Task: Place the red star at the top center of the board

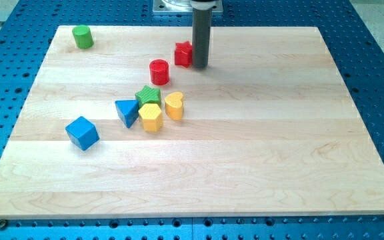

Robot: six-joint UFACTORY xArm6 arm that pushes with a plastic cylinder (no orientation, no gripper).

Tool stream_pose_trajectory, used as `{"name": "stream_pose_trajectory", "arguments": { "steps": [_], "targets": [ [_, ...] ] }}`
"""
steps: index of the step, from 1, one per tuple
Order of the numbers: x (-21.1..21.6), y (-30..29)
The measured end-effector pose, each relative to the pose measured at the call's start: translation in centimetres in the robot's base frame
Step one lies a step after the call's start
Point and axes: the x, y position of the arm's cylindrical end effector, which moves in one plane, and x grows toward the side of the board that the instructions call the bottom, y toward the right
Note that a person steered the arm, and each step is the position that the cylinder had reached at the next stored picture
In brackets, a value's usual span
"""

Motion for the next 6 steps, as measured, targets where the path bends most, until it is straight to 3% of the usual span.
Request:
{"name": "stream_pose_trajectory", "arguments": {
  "steps": [1,2,4,5,6],
  "targets": [
    [5.1,-0.3],
    [2.9,-6.1],
    [-3.6,-3.5],
    [0.8,-4.5],
    [-0.2,-0.8]
  ]
}}
